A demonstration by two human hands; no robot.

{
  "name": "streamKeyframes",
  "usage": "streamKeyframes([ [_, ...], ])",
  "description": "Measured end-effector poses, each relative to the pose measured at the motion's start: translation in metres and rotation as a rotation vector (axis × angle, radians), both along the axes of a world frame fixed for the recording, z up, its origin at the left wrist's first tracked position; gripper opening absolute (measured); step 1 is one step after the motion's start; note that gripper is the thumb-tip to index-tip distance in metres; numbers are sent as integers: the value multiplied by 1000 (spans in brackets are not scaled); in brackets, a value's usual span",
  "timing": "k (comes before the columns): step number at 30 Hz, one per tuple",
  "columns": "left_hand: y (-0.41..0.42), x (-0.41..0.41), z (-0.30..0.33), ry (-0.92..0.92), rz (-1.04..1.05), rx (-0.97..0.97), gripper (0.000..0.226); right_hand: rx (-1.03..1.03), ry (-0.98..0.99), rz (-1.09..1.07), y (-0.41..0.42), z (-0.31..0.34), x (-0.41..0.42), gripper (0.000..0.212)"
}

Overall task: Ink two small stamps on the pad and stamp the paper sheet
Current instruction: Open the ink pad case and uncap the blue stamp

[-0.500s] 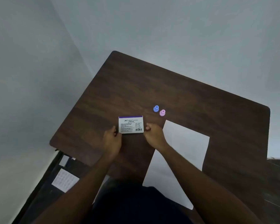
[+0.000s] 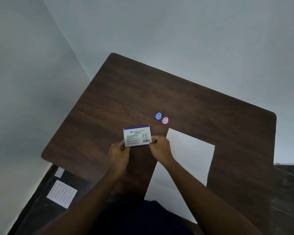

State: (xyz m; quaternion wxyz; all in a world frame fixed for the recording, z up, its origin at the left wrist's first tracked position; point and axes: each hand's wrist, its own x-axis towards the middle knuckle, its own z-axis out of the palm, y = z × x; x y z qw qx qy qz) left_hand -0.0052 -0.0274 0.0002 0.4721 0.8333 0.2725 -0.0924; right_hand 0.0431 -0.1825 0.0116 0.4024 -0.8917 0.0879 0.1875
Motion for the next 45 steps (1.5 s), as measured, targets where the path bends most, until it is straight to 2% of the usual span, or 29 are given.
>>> streamKeyframes([
  [3, -4, 0, -1, 4, 40, -79, 31, -4, 10, 5, -2, -2, 2, 10],
  [6, -2, 1, 2, 13, 93, -77, 29, -8, -1, 10, -3, -1, 4, 13],
  [11, 9, 9, 4, 6, 119, -57, 37, -3, -60, 45, -4, 13, 16, 21],
  [15, 15, 26, 21, -72, 171, -124, 26, 1, -120, 18, -3, 25, 32, 25],
  [17, 22, 36, 22, -66, 184, -132, 25, 31, -82, 14, -2, 30, 40, 23],
  [19, 27, 44, 23, -31, 197, -228, 26, 143, 22, 18, -1, 30, 49, 23],
  [22, 29, 56, 25, 17, 189, -354, 32, 354, 224, -17, 0, 22, 63, 42],
  [24, 28, 63, 26, 34, 180, -395, 35, 358, 279, -3, 2, 17, 69, 53],
  [26, 28, 68, 23, 32, 189, -430, 34, 337, 284, 3, 6, 11, 73, 55],
  [31, 27, 73, 12, 67, 239, -455, 37, 234, 250, -41, 13, 6, 76, 37],
  [35, 28, 71, -3, 61, 323, -439, 35, 138, 150, 30, 13, 2, 75, 18],
  [38, 27, 66, -9, 16, 325, -445, 34, 65, 63, 102, 11, 0, 71, 22],
  [42, 32, 54, -17, 4, 274, -415, 35, -192, -262, 130, -1, 1, 71, 20],
  [45, 37, 41, -24, -48, 165, -363, 35, -266, -406, 92, -15, 1, 81, 14],
])
